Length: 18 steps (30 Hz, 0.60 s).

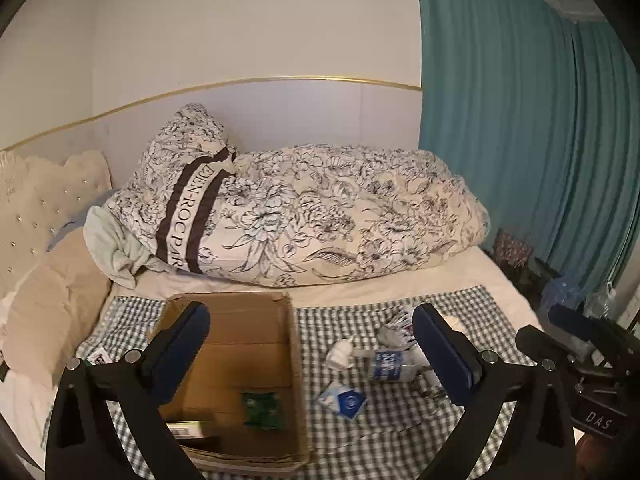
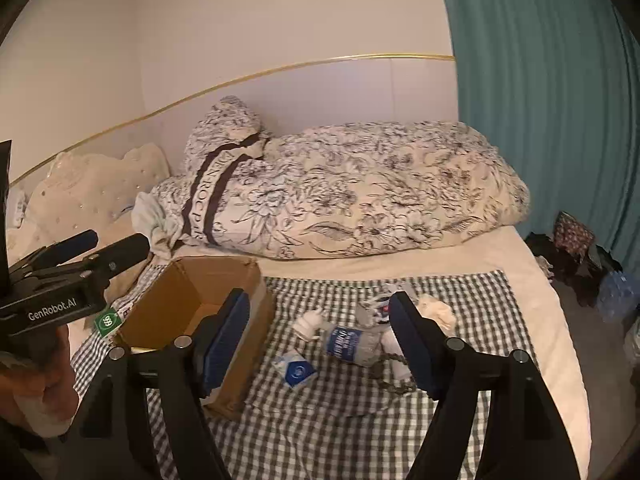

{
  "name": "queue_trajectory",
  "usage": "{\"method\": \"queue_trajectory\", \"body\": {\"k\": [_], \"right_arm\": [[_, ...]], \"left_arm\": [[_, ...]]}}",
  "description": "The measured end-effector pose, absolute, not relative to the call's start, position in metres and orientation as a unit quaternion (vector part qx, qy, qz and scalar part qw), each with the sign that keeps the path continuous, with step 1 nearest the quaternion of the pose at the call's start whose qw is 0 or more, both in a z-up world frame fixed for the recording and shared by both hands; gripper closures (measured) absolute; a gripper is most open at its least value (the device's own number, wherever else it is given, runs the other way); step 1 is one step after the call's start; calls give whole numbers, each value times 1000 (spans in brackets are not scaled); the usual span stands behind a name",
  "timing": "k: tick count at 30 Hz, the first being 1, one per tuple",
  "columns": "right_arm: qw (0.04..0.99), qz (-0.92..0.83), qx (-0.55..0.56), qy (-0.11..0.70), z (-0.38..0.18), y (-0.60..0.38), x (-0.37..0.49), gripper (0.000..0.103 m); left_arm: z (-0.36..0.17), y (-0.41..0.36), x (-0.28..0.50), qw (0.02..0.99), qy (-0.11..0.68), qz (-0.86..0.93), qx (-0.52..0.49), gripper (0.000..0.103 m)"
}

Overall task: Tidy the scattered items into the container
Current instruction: 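Move both tools back toward the remaining items on the cloth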

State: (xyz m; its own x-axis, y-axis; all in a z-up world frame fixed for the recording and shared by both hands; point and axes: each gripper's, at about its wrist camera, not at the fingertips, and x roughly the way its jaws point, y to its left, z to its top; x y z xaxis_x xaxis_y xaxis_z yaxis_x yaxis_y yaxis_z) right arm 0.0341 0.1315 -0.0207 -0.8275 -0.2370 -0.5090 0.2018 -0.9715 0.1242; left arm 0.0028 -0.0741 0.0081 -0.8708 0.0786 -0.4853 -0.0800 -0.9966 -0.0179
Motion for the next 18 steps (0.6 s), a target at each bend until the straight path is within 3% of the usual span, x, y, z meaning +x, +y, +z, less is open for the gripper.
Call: {"method": "queue_trajectory", "body": {"k": [9, 18], "right_arm": [[99, -963, 248, -33, -14, 156, 40, 0], [80, -963, 254, -46, -25, 189, 36, 0]], "left_arm": [[8, -45, 2, 52, 12, 967, -250, 0], [-2, -26, 2, 47, 9, 971, -233, 0]]}}
